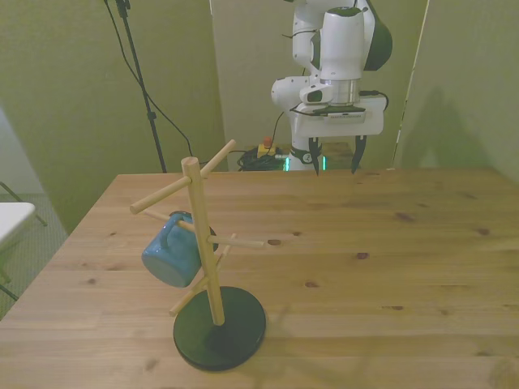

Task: Unload the mug

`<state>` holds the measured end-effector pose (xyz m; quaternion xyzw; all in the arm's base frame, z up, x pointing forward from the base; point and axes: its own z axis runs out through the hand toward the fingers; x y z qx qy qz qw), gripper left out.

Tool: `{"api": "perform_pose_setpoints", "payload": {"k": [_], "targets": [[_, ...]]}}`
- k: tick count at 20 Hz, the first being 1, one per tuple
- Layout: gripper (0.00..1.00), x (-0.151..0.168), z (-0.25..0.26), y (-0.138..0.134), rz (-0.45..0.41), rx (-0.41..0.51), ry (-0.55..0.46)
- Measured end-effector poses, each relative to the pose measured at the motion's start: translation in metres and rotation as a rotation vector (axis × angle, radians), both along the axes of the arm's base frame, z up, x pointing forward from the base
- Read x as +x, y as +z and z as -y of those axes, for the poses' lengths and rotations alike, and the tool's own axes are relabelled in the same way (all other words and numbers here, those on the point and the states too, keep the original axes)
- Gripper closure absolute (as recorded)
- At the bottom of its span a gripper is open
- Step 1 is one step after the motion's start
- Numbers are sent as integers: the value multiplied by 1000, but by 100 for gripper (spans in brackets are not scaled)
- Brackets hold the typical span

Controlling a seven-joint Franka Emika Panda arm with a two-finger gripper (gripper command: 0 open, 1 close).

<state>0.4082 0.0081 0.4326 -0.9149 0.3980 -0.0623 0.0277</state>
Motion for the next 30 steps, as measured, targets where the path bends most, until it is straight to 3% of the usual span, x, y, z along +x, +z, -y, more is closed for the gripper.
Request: {"api": "perform_pose_setpoints", "payload": {"k": [5, 10, 18, 23, 30], "targets": [[0, 3, 8, 2, 30, 3, 8], [0, 11, 47, 8, 175, 9, -52], [0, 22, 164, 26, 457, -42, -288], [0, 50, 192, 31, 611, -31, -353], [0, 97, 217, 49, 748, -6, -368]]}}
